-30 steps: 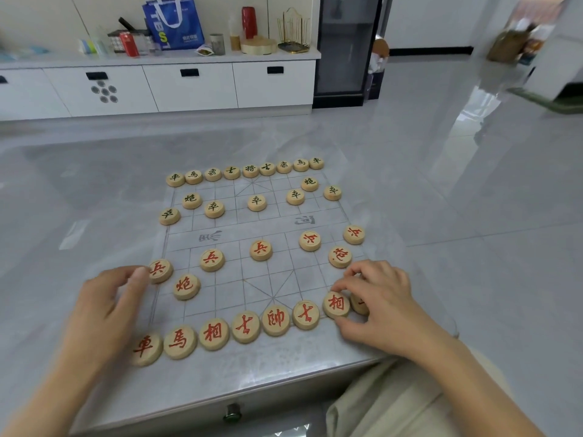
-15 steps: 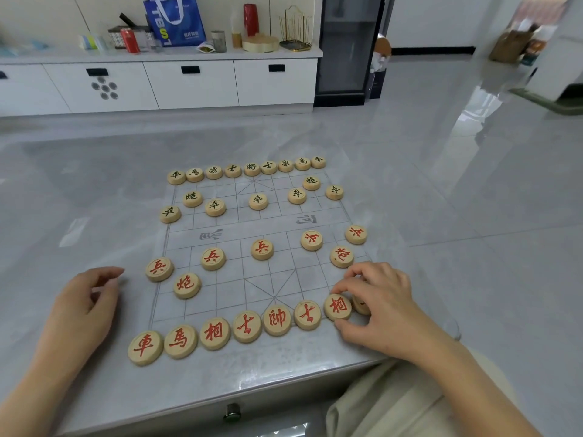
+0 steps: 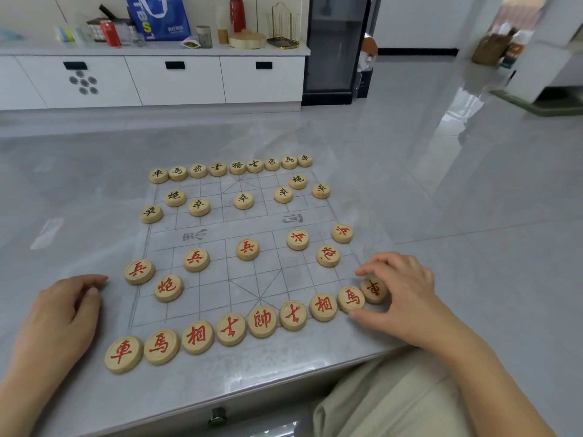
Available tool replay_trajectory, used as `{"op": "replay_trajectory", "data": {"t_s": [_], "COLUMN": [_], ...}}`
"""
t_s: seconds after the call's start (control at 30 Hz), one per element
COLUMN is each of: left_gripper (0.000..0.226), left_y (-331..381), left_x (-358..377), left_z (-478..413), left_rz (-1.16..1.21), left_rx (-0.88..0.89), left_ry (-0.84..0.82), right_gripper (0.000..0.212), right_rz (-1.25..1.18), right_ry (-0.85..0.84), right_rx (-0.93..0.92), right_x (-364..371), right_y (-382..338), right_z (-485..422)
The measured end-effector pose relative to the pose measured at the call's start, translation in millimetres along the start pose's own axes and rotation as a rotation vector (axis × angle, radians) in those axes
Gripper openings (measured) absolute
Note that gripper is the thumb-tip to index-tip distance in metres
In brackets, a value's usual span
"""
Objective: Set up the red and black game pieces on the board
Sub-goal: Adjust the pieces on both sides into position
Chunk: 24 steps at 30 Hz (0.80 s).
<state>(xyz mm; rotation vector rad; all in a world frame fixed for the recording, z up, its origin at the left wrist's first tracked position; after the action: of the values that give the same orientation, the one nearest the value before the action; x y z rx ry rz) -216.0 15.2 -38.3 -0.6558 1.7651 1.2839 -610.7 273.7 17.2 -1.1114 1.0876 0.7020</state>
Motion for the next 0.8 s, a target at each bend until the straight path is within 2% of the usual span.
{"op": "replay_trajectory", "data": {"t_s": [0.27, 0.43, 0.57, 0.7, 0.8], "left_gripper": [0.028, 0.032, 0.034, 0.028, 0.027], "left_y": [-22.5, -16.5, -27.3, -44.7, -51.7], "left_x": [10.0, 8.2, 11.9, 20.1, 24.8], "left_z": [-9.7, -7.1, -12.4, -19.4, -23.6], "left_rz": [0.037, 0.051, 0.046, 0.068, 0.091], "left_rx": [-0.011, 0.011, 0.018, 0.015, 0.033], "left_ry": [0.010, 0.029, 0.044, 0.029, 0.023], "right_gripper": [0.049, 0.053, 0.068, 0.053, 0.057], "right_rz": [0.022, 0.029, 0.028, 0.031, 0.125], "right_ry": [-0.011, -0.035, -0.038, -0.006, 0.029], "right_rx": [-0.058, -0.071, -0.016, 0.041, 0.078], "right_x": [13.2, 12.4, 5.4, -2.4, -4.9], "right_y": [2.6, -0.9, 11.9, 28.5, 32.7], "right_z": [-1.0, -1.0, 1.2, 5.3, 6.3]}}
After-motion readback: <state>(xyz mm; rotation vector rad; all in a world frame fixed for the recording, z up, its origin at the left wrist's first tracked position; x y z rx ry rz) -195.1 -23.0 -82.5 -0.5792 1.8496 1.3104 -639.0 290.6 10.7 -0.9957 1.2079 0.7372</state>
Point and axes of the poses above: each hand's wrist, its own z-axis away from the middle knuckle, its own x-axis out of the palm, y = z × x, the point moved 5 cm from there along -z, towards the middle knuckle, and after that the axes turned 8 degrees about -y, right-handed, at the moved point
